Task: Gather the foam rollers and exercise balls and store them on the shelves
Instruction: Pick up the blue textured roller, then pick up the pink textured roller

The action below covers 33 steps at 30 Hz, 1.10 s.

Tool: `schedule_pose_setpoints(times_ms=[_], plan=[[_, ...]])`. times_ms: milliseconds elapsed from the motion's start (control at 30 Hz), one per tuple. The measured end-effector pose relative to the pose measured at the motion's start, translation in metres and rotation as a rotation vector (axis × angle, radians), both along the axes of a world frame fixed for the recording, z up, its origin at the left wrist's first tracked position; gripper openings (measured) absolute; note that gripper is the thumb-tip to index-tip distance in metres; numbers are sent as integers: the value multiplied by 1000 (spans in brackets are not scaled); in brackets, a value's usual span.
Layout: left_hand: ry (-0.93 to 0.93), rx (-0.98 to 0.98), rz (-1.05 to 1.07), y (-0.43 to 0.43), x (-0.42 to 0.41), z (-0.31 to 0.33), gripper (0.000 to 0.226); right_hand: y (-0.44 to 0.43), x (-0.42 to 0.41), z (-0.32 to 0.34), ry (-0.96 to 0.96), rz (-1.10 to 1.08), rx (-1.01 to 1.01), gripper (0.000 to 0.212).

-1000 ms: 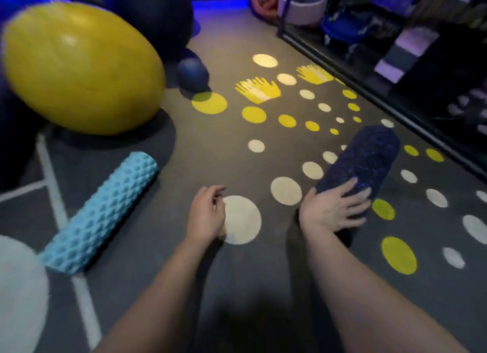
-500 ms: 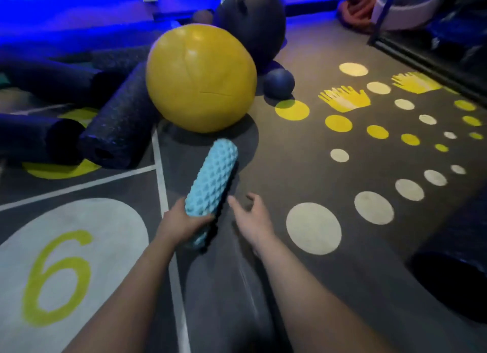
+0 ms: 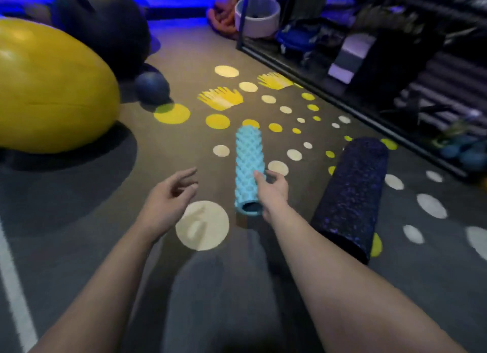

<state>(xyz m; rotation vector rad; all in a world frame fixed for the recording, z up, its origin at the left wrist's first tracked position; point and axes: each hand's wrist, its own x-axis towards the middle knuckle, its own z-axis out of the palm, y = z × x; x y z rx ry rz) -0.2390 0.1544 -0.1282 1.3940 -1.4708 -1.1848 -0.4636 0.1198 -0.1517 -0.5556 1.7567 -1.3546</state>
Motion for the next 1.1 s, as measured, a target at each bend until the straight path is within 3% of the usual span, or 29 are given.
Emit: schedule_pose_setpoints(times_ms=[67,167,367,500,600,733,833,900,967,1100], plan=[[-6,47,-6,14,-6,-23,36,1,-28,-9,274,-167,91,25],[-96,94,20,42,4,-48,33,8,-29,-12,611,-313,229,38],[-187,81,295,67,71,-47,34,21,92,-26,890,136,51,45],[-337,16,528,92,164,-12,35,41,213,-19,864,478,-84,47],[-646,-4,600,135,246,28,35,63,301,-8,808,765,-163,48],[-1152,331,324,223,351,80,48,113,393,-4,703,1077,-273,48],[-1323,605,333,286,403,112,54,159,452,6,667,1262,-319,45],[-1331,711,509,321,436,116,58,189,482,14,673,1412,-286,40],[-1224,825,715,351,466,100,72,218,504,14,687,1537,-271,39],[-681,995,1094,381,471,29,103,254,522,-8,723,1626,-203,42]])
